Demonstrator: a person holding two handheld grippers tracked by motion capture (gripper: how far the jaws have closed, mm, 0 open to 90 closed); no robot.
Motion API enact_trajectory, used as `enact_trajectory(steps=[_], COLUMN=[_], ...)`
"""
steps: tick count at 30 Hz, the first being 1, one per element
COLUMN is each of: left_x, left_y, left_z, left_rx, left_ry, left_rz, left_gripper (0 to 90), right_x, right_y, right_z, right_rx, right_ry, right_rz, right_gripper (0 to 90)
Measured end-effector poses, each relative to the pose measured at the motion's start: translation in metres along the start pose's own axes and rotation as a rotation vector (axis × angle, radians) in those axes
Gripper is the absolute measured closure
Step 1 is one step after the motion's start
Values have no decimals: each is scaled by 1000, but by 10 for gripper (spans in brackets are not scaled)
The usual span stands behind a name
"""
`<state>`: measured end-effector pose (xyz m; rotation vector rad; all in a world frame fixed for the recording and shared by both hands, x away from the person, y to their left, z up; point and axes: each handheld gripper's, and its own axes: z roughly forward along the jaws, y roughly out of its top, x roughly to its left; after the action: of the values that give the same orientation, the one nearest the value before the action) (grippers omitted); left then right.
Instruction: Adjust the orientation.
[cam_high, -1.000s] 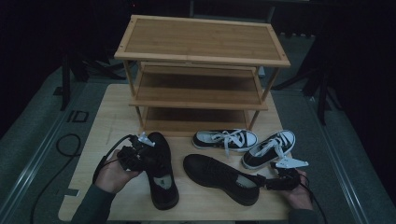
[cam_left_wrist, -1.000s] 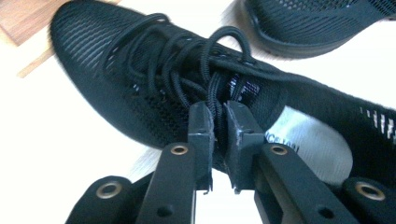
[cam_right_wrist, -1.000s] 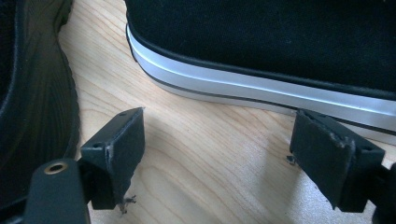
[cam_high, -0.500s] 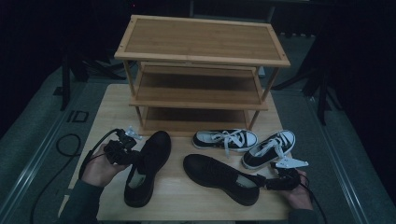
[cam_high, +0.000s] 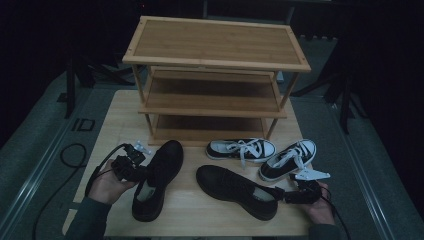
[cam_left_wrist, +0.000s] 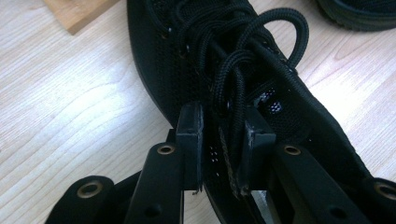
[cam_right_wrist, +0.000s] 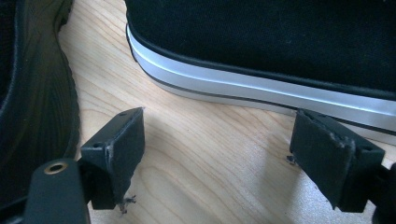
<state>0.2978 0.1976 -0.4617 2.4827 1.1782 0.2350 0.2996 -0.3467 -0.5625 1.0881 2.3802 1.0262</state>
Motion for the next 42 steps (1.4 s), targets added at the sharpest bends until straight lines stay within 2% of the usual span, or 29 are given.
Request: enact_trajectory(steps=[5, 8, 9, 13, 16, 19, 23, 26, 35, 42], left_x=[4, 6, 6, 14, 21, 26, 37, 44, 57, 65], left_y=[2, 3, 3, 5, 4, 2, -2, -3, -3, -3], left_z=[7, 7, 6, 5, 4, 4, 3, 2, -1, 2], left_rx=[15, 13, 14, 13, -4, -22, -50, -62, -73, -73], left_ry=[-5, -12, 2, 4, 15, 22, 9, 16, 27, -3], left_rz=[1, 8, 10, 5, -11, -5, -24, -29, -15, -20], left_gripper=[739, 803, 835, 859, 865, 866, 869, 870, 869, 865], right_x=[0, 0, 0, 0, 0, 0, 0, 0, 0, 0], right_y=[0, 0, 0, 0, 0, 0, 0, 0, 0, 0], right_z=[0, 0, 0, 0, 0, 0, 0, 0, 0, 0], right_rx=[0, 0, 0, 0, 0, 0, 0, 0, 0, 0], right_ry=[0, 0, 1, 1, 1, 1, 1, 1, 1, 1], right_rz=[0, 0, 0, 0, 0, -1, -1, 0, 0, 0], right_gripper=[179, 179, 179, 179, 179, 180, 179, 179, 179, 180])
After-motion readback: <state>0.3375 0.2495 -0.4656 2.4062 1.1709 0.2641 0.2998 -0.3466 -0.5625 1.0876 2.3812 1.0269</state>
